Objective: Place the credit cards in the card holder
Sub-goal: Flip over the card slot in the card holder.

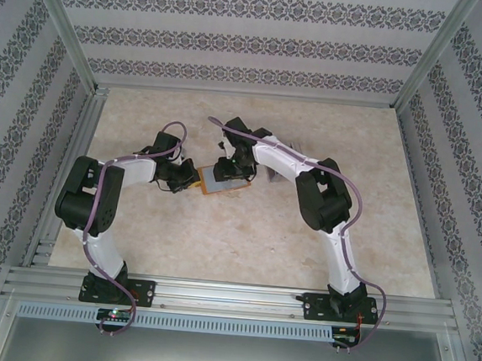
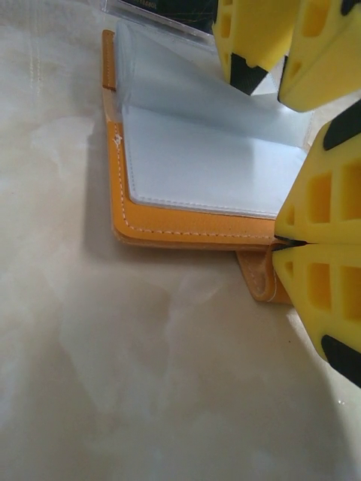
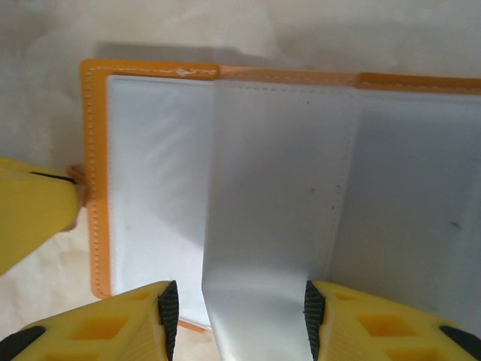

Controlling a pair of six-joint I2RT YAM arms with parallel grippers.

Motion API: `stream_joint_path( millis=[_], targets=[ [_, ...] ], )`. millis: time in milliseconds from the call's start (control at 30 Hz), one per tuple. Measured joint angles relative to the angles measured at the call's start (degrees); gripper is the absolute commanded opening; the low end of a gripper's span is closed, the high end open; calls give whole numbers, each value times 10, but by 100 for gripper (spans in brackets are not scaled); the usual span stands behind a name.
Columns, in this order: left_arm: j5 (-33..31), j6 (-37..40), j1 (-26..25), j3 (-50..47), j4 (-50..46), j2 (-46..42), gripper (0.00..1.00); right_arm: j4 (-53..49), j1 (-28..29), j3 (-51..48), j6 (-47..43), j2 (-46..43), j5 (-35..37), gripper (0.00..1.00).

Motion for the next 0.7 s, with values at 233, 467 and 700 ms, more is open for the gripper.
stream_joint_path(
  millis=[233, 467, 700],
  targets=[
    [0, 0, 0, 0, 5, 1, 0, 28, 0, 4, 17, 10, -85, 51],
    [0, 0, 0, 0, 6, 1, 0, 59, 10, 3, 30, -11, -160, 51],
    [0, 0, 0, 0, 7, 2, 0, 69, -3, -46, 30, -120, -127, 51]
  ],
)
